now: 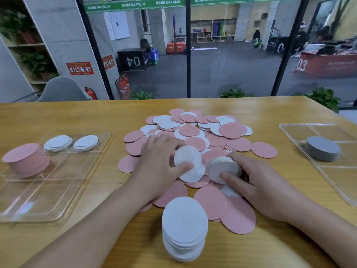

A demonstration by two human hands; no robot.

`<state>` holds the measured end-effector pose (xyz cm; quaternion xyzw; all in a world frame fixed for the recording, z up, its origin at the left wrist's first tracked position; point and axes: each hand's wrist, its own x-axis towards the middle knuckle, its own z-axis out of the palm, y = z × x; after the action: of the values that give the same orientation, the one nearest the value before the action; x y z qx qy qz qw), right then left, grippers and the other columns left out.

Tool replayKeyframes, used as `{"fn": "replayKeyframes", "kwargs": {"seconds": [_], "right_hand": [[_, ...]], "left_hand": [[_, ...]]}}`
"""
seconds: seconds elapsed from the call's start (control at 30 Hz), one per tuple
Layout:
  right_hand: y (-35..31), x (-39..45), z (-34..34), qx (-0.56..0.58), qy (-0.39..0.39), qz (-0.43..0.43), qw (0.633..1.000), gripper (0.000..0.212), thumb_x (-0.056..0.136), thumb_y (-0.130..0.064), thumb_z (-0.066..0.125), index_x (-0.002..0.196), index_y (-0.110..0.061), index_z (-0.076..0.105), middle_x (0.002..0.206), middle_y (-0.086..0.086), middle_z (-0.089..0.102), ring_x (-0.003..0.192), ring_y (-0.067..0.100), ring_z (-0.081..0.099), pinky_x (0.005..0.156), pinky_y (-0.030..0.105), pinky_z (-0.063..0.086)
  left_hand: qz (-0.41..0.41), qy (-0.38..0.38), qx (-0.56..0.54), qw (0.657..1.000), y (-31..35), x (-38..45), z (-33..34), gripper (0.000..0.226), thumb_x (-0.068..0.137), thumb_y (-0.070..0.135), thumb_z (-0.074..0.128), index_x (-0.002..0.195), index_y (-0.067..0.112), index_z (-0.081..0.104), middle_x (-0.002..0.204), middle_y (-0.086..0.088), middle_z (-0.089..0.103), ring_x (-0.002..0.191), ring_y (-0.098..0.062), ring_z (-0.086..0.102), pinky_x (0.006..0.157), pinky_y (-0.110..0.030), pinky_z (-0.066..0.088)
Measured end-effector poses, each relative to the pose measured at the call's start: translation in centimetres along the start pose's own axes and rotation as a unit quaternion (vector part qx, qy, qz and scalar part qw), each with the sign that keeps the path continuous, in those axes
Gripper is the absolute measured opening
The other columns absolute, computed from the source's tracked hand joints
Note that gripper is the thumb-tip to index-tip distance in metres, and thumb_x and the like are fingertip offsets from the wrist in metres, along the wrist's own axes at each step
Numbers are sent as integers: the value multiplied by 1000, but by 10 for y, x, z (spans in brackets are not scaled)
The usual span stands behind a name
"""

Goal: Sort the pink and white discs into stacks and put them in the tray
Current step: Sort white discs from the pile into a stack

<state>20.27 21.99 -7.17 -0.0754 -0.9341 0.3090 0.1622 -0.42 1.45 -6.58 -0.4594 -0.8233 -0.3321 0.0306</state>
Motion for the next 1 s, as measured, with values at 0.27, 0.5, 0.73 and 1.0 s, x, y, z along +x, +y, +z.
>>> {"fn": "replayKeyframes", "kwargs": {"seconds": [0.27, 0.5, 0.73, 1.0], "right_hand": [[-5, -2, -1, 27, 6, -20, 999, 17, 107, -40, 62, 102, -23, 61, 90, -7, 65, 79, 19, 57, 69, 38, 49], [-12, -3, 2, 38, 20, -15, 999, 16, 107, -35, 62, 122, -38, 58, 105, -18, 68, 90, 15, 63, 74, 28, 50], [-10, -3, 5, 0, -1, -23, 1000, 16, 105, -33, 66, 119, -39, 60, 104, -17, 68, 91, 13, 61, 73, 31, 50], [-9, -3, 4, 14, -11, -25, 1000, 9, 107, -36, 64, 114, -36, 60, 104, -15, 69, 93, 14, 63, 76, 35, 52]], "left_hand": [[-6, 9, -253, 968, -2, -8, -10, 9, 105, 14, 74, 98, 20, 76, 83, 0, 72, 71, -18, 65, 68, -32, 55], [14, -66, -314, 947, 10, -13, -4, 13, 107, 6, 70, 105, 11, 81, 88, 0, 75, 80, -16, 70, 79, -28, 57], [50, -140, -257, 955, 18, -15, -1, 34, 110, 1, 61, 121, 23, 85, 115, 6, 81, 109, -16, 75, 96, -31, 61], [16, -118, -20, 993, -4, -12, -19, 47, 96, 56, 78, 141, 49, 67, 125, 26, 56, 125, -1, 51, 102, -23, 44]]}}
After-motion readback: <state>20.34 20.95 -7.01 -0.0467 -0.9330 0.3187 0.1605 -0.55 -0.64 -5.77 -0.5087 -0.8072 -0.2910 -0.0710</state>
